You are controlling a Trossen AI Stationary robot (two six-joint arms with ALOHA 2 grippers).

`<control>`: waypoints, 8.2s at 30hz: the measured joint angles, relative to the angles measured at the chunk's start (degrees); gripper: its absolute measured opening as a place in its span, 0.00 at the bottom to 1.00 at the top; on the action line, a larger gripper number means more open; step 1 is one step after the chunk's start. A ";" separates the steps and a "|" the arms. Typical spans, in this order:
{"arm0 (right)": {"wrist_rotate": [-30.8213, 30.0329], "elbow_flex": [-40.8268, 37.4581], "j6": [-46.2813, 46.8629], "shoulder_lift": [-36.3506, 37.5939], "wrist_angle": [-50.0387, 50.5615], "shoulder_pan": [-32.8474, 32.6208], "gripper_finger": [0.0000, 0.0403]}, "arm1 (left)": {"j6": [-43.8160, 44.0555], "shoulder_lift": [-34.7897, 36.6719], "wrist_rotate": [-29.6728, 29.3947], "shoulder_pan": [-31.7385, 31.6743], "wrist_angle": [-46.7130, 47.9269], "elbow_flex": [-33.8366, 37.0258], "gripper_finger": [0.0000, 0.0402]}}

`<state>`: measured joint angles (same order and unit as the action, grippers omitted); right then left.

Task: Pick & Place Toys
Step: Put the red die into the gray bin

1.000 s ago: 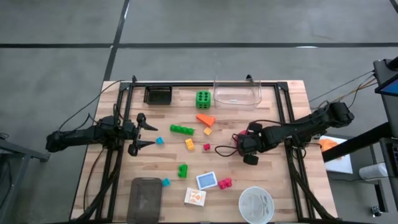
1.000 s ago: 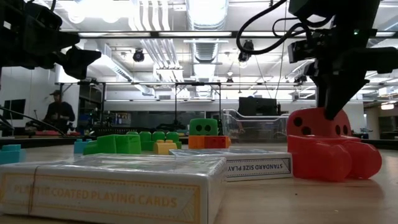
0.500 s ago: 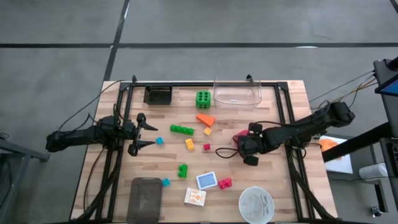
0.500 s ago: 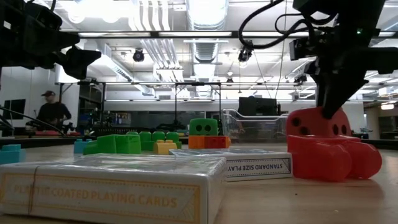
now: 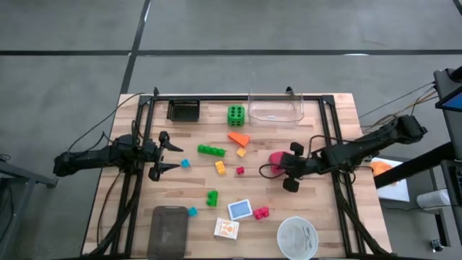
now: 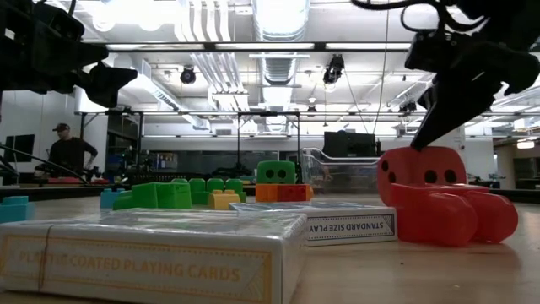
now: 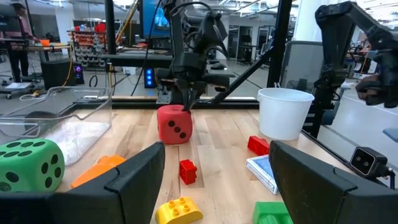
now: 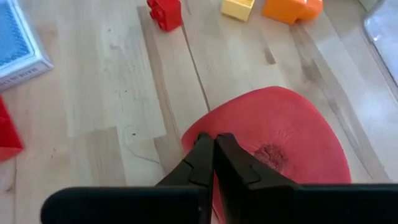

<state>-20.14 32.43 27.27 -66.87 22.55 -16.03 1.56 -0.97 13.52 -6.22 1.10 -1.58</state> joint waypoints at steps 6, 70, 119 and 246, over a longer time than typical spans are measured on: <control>0.23 -2.34 -3.21 5.67 -2.39 -0.26 0.04 | 0.00 -0.02 0.00 -0.01 -0.01 0.00 0.72; 4.32 25.33 -16.16 -28.05 30.89 10.32 0.97 | 0.00 -0.02 0.00 0.00 -0.01 0.02 0.72; 3.45 21.83 -13.39 -26.81 25.24 9.51 0.67 | 0.00 -0.02 0.00 -0.01 -0.02 0.00 0.72; 11.26 -24.51 -24.72 3.00 -79.60 17.00 0.28 | 0.00 0.00 0.00 -0.01 -0.01 0.00 0.72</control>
<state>-8.88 7.92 2.55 -63.88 -57.05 0.97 1.56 -0.97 13.52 -6.23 1.09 -1.58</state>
